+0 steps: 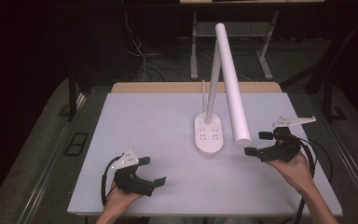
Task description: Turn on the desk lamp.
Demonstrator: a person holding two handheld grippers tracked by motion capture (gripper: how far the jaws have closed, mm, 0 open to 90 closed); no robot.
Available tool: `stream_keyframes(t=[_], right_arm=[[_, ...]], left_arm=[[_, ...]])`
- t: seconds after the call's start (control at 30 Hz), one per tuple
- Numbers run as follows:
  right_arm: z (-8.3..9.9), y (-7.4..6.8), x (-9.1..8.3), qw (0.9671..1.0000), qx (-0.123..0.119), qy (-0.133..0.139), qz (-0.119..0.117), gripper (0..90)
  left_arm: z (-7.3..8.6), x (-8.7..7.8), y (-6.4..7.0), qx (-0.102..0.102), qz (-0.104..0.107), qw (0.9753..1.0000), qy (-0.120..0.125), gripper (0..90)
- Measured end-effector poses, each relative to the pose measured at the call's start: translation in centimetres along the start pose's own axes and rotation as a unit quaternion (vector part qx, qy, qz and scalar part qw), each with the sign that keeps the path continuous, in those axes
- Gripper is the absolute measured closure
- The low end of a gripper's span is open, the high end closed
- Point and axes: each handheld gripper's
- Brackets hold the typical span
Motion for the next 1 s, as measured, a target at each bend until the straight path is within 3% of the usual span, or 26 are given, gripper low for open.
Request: stream_keyframes(t=[0.1, 0.63, 1.0], right_arm=[[-0.8, 0.2, 0.3, 0.9999, -0.009, -0.005, 0.002, 1.1], [-3.7, 0.8, 1.3, 0.9999, -0.008, -0.011, -0.001, 1.1], [-5.5, 1.3, 3.0, 0.9998, -0.013, -0.014, -0.005, 1.1]], left_arm=[[0.0, 0.0, 0.0, -0.001, -0.001, 1.0, 0.002, 0.0], [0.0, -0.1, -0.2, -0.003, 0.0, 1.0, 0.003, 0.0], [0.0, -0.2, -0.2, -0.003, -0.002, 1.0, 0.004, 0.0]])
Point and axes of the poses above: each handheld gripper's, and its own axes: x roughly forward along the jaws, z roughly out of its underside, y roughly to its right, and after that the axes turned 2 degrees about z, right-handed
